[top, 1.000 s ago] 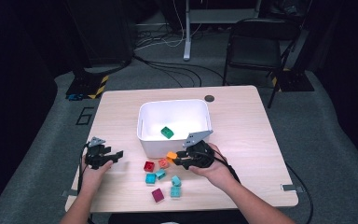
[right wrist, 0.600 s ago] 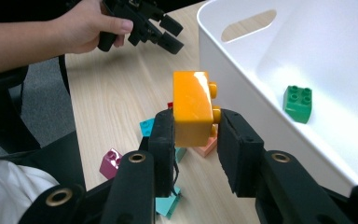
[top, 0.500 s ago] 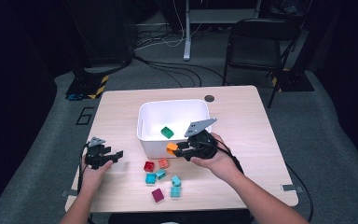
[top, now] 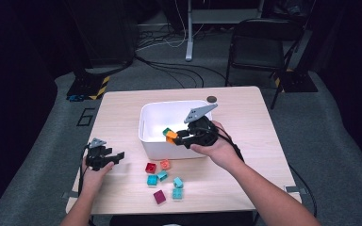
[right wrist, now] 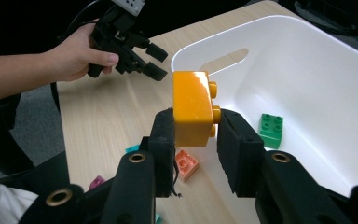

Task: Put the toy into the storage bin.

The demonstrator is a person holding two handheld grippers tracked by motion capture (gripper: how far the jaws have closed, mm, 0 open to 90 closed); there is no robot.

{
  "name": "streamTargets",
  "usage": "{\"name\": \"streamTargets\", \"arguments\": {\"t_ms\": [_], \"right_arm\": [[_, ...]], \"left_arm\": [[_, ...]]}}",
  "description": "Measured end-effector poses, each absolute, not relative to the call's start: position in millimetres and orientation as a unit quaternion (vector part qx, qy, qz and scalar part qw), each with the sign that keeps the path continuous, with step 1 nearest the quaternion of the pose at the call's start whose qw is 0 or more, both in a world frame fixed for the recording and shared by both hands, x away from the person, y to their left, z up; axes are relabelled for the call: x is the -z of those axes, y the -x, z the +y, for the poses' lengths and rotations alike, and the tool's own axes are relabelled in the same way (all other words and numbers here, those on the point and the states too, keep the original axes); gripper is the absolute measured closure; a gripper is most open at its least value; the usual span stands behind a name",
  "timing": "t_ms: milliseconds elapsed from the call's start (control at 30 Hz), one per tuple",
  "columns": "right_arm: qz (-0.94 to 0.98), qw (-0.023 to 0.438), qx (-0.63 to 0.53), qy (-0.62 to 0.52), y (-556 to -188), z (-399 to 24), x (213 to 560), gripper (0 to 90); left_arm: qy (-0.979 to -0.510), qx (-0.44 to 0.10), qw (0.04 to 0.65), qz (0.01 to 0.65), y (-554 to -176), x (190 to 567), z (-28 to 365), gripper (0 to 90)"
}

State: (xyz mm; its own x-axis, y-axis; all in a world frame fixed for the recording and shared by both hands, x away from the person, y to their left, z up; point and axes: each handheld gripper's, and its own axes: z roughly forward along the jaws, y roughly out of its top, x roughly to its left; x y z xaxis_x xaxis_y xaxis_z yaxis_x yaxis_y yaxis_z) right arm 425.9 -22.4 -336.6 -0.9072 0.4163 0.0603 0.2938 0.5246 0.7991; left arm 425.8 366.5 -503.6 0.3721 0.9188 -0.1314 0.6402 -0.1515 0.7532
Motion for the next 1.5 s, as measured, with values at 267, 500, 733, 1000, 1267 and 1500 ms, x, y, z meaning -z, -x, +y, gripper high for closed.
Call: {"name": "streamTargets", "arguments": {"t_ms": [267, 500, 733, 1000, 1267, 1500], "right_arm": [[0.869, 0.081, -0.434, -0.223, -455.4, -16.4, 332.9, 67.2], [0.864, 0.077, -0.433, -0.244, -486.1, -8.6, 341.3, 67.2], [0.858, 0.076, -0.442, -0.250, -511.2, 6.1, 347.5, 67.2], [0.865, 0.088, -0.429, -0.247, -527.5, 26.8, 364.6, 67.2], [0.877, 0.094, -0.405, -0.239, -537.3, 41.8, 381.4, 67.1], [0.881, 0.090, -0.391, -0.251, -543.6, 45.4, 388.0, 65.1]], "left_arm": [[-0.738, -0.182, 0.378, 0.529, -425.8, 502.9, 367.3, 33.0], [-0.735, -0.183, 0.381, 0.530, -426.6, 504.0, 367.4, 33.1], [-0.736, -0.181, 0.381, 0.530, -427.0, 504.3, 367.1, 33.1], [-0.736, -0.180, 0.382, 0.529, -427.3, 504.5, 367.6, 33.2], [-0.738, -0.178, 0.383, 0.527, -427.8, 504.6, 367.4, 33.4], [-0.736, -0.180, 0.385, 0.527, -427.9, 504.8, 367.3, 33.5]]}}
